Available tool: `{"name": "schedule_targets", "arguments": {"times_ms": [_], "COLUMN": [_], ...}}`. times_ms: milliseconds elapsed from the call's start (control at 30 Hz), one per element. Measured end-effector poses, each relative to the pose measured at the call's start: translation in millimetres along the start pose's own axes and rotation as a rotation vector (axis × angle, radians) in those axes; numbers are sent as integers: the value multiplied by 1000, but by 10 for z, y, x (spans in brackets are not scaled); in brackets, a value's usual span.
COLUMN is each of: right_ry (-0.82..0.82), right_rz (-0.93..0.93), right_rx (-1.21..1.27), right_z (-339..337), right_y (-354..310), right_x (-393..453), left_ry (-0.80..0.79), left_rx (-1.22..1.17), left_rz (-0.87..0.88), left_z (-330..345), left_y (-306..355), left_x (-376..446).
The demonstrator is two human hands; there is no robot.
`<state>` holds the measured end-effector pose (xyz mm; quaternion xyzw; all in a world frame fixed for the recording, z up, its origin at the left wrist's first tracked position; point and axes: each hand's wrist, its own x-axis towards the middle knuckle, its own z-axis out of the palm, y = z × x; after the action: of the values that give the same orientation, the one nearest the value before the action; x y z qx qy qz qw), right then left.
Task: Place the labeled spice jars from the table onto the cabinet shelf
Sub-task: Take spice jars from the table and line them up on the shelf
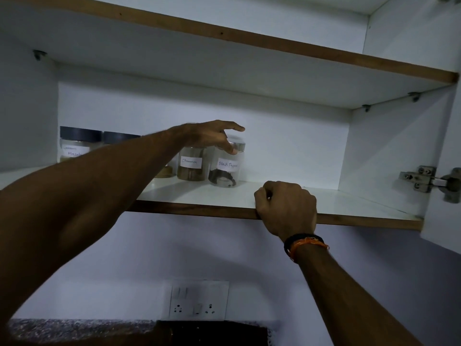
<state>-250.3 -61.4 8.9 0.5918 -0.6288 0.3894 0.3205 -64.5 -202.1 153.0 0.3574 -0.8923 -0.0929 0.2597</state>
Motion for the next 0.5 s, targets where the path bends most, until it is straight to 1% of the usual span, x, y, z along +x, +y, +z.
{"name": "schedule_targets", "arguments": {"times_ms": [233,500], "right_ry": [10,2], "right_rz": [-7,-9], "right_rx": [25,16], "right_z": [7,9], "right_y": [12,18], "right_x": [-3,-10], "left_ry": [-73,-126], "left_rx": [80,262], "left_rz": [-14,-5], "left_z": [-24,-79], "left_y": [-124,-51], "left_x": [127,149]}}
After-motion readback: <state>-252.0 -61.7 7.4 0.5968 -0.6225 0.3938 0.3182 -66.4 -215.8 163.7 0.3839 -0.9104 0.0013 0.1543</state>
